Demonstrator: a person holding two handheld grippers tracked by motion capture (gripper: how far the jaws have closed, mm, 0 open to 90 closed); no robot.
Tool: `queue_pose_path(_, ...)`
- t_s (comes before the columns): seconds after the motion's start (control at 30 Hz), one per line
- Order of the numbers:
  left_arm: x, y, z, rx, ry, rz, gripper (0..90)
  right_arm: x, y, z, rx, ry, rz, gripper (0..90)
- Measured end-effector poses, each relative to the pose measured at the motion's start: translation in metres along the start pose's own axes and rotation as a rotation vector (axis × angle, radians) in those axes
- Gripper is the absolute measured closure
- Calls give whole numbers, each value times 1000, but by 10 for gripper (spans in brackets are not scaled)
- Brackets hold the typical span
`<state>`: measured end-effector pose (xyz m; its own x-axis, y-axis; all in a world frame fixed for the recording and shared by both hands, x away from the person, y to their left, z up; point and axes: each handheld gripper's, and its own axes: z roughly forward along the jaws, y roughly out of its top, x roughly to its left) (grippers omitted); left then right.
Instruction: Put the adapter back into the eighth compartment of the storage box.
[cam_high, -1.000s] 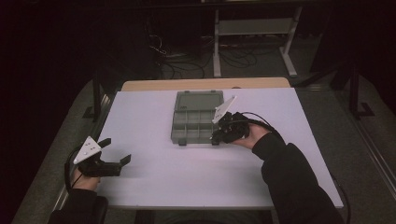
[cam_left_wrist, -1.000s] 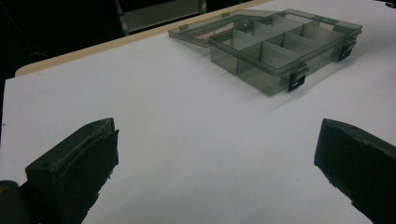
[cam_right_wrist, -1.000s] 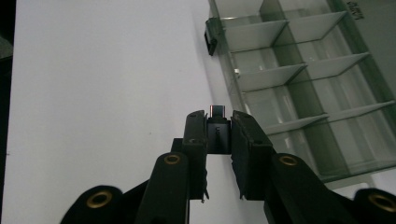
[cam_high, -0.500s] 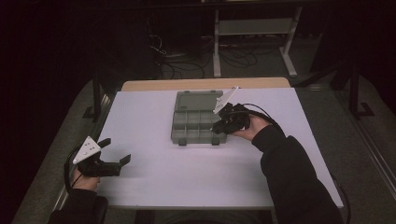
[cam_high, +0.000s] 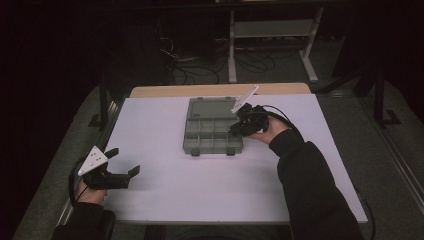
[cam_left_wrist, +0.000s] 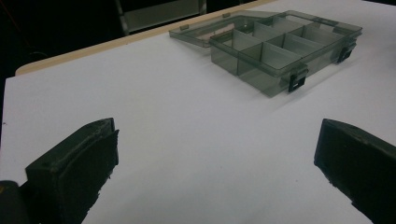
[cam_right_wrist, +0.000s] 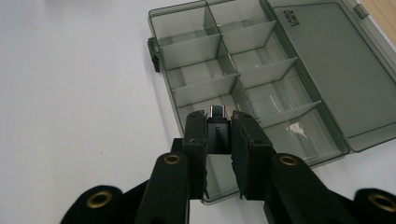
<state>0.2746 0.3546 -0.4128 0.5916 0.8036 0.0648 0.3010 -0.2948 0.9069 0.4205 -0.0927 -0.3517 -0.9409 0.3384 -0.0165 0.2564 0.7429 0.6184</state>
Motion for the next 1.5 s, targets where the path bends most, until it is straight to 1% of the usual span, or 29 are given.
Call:
queue_pose_path(0.3, 0, 0, 0, 1, 0, 1, 0, -8, -4, 6, 16, -6, 22, 747)
queue_pose_path(0.4, 0, 0, 0, 0, 1, 0, 0, -9, -5, 7, 18, -5, 21, 747)
queue_pose_path(0.43, 0, 0, 0, 1, 0, 1, 0, -10, -6, 10, 27, -6, 25, 747)
queue_pose_path(0.8, 0, 0, 0, 1, 1, 2, 0, -14, -7, 23, 54, -2, 42, 747)
queue_pose_path(0.93, 0, 0, 0, 3, 1, 2, 0, -15, -8, 30, 79, -1, 40, 747)
queue_pose_path(1.1, 0, 0, 0, 4, 1, 1, 0, -15, -14, 39, 102, 3, 49, 747)
queue_pose_path(1.27, 0, 0, 0, 7, 0, 1, 0, -18, -22, 46, 126, -7, 75, 747)
queue_pose_path(1.37, 0, 0, 0, 6, 0, 1, 0, -20, -26, 48, 125, -20, 80, 747)
queue_pose_path(1.5, 0, 0, 1, 6, -1, 0, 0, -21, -27, 48, 120, -25, 82, 744)
